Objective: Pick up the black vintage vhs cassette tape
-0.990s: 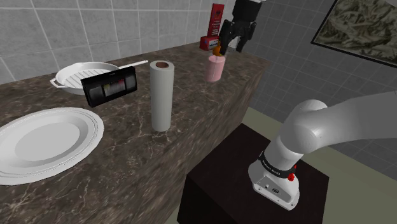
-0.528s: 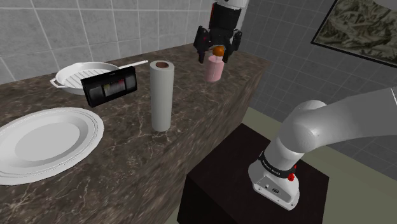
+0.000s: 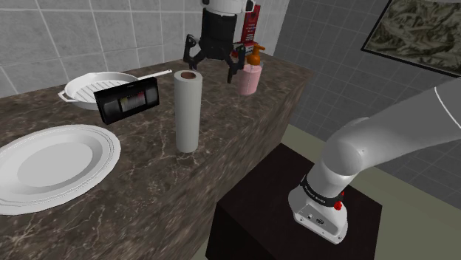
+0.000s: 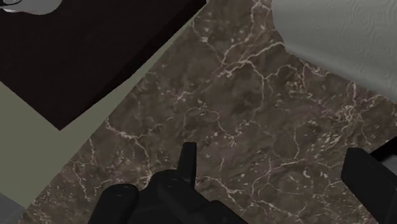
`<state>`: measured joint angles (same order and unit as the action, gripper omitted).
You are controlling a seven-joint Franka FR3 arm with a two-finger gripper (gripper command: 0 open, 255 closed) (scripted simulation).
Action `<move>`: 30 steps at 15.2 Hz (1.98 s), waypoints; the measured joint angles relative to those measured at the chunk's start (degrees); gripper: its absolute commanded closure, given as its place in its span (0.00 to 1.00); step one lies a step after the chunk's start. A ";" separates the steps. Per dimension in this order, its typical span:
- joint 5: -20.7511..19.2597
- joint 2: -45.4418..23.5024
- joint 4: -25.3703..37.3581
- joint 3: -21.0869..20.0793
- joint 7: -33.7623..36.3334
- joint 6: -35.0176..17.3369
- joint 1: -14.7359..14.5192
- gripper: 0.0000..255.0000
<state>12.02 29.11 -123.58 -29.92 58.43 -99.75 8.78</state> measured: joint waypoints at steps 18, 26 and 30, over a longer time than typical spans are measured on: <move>-27.49 -51.69 41.41 -15.06 63.43 0.88 -3.29 0.00; -29.91 -55.95 41.65 -13.34 67.17 -2.35 -5.22 0.00; -29.91 -55.83 40.27 -13.31 67.27 -3.58 -4.90 1.00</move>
<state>-17.89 -26.72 -83.31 -43.23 125.70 -103.33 3.88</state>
